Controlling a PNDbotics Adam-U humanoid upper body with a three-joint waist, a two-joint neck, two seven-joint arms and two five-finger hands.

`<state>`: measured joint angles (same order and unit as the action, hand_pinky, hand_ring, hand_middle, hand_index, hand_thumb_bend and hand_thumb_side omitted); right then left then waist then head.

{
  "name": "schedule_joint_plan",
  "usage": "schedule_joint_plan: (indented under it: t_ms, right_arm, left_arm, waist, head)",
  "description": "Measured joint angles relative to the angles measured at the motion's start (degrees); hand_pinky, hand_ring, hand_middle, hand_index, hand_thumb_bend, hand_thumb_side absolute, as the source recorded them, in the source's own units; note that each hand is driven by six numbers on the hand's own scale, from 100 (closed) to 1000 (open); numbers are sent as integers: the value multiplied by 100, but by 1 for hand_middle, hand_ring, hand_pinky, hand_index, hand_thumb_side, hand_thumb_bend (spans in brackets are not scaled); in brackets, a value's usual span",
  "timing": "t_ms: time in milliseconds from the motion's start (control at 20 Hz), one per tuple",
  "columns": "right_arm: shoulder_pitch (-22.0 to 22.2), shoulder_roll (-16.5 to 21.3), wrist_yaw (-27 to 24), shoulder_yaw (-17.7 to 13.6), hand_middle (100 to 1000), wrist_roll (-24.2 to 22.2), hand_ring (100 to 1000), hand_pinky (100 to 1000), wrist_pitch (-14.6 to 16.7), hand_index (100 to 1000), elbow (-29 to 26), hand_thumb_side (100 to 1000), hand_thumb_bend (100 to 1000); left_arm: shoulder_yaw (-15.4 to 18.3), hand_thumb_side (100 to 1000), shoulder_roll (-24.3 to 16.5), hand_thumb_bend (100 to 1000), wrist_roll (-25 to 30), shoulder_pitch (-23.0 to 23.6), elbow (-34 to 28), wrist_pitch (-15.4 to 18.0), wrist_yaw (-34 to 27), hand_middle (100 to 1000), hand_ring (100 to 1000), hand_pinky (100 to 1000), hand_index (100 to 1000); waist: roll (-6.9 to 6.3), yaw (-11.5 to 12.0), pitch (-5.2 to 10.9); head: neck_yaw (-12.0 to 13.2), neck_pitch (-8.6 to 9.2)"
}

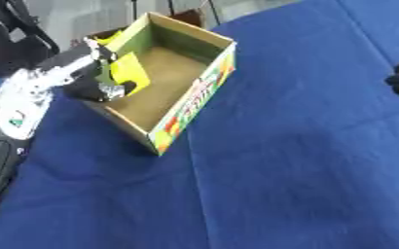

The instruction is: Pick up objects on the table and place them in the box.

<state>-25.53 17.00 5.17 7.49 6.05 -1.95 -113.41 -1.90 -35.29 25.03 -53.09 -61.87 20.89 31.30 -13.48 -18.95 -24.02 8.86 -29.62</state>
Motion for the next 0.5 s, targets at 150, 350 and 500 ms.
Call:
schedule_joint_plan:
  t_ms: [150,350,500]
  right_arm:
    - [2,0,0,0,654,1,911,871,-1,785,0,922,100]
    - [9,0,0,-1,653,6,911,871,-6,785,0,921,100]
    - [17,0,0,-2,653,7,911,871,-7,785,0,920,100]
  left_arm:
    - [0,633,1,452,69,-3,42,212,46,542,137,100,645]
    - [-1,674,1,665,91,-23,46,406,246,726,479,140,793]
    - [0,812,1,1000,74,-23,1,503,461,928,889,745,982]
  waist:
    - [0,0,-10]
    - [0,0,-18]
    - [0,12,-18]
  head:
    - [-13,19]
    - [-21,46]
    - [-34,46]
